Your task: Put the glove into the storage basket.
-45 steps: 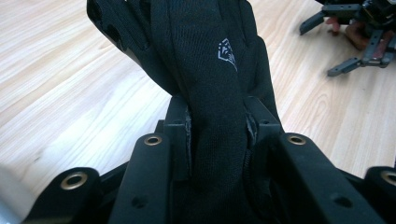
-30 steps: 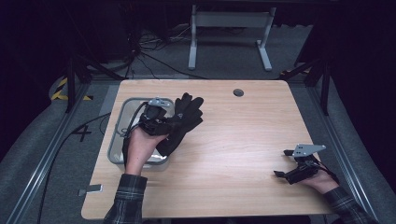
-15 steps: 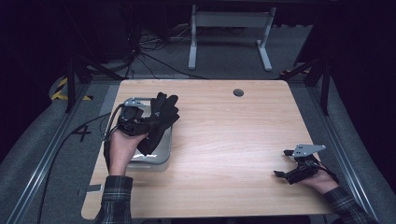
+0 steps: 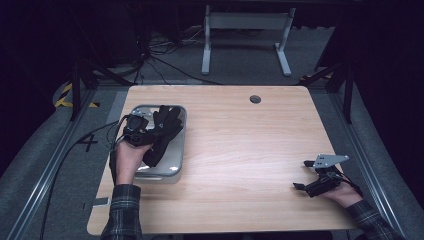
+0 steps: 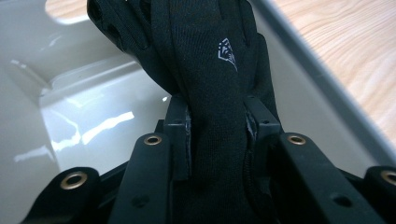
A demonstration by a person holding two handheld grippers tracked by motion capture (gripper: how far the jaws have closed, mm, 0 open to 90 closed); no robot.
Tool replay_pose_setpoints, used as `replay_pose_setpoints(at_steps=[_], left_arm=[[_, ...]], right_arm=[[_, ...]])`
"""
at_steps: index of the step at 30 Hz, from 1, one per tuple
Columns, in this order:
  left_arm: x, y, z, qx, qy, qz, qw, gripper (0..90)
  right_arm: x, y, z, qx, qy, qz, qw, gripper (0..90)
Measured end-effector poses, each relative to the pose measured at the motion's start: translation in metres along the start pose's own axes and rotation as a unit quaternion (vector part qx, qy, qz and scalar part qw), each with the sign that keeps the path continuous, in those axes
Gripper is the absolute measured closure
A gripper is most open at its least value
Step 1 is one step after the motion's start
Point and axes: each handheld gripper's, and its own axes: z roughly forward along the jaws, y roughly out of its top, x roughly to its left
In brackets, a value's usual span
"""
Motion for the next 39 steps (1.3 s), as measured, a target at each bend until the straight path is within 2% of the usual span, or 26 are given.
replay_pose_setpoints(at_steps=[8,13,18,20,24,30,34,39], left_arm=[[0.008,-0.008,0.014,0.020,0.000,-0.011,0.9997,68.3],[0.009,-0.010,0.022,0.038,0.001,-0.010,0.9992,67.6],[0.010,-0.011,0.025,0.049,0.005,-0.010,0.9988,64.4],[0.011,-0.011,0.026,0.050,0.008,-0.015,0.9986,62.4],[0.013,-0.012,0.024,0.043,0.017,-0.026,0.9986,53.6],[0.015,-0.012,0.015,0.012,0.053,-0.039,0.9977,33.7],[0.014,-0.011,0.009,-0.001,0.055,-0.036,0.9979,29.1],[0.007,-0.009,0.002,-0.018,0.044,-0.027,0.9985,22.0]], right_arm=[[0.000,0.000,0.000,0.000,-0.001,0.000,1.0000,1.6],[0.000,0.000,0.000,-0.001,-0.002,0.001,1.0000,1.6],[0.000,0.000,0.000,-0.001,-0.002,0.001,1.0000,1.6],[0.000,0.000,0.000,-0.001,-0.002,0.001,1.0000,1.6],[0.000,0.000,0.000,-0.001,-0.002,0.001,1.0000,1.6],[0.000,0.000,0.000,-0.001,-0.002,0.001,1.0000,1.6],[0.000,0.000,0.000,-0.001,-0.002,0.002,1.0000,1.6],[0.000,0.000,0.000,-0.001,-0.002,0.002,1.0000,1.6]])
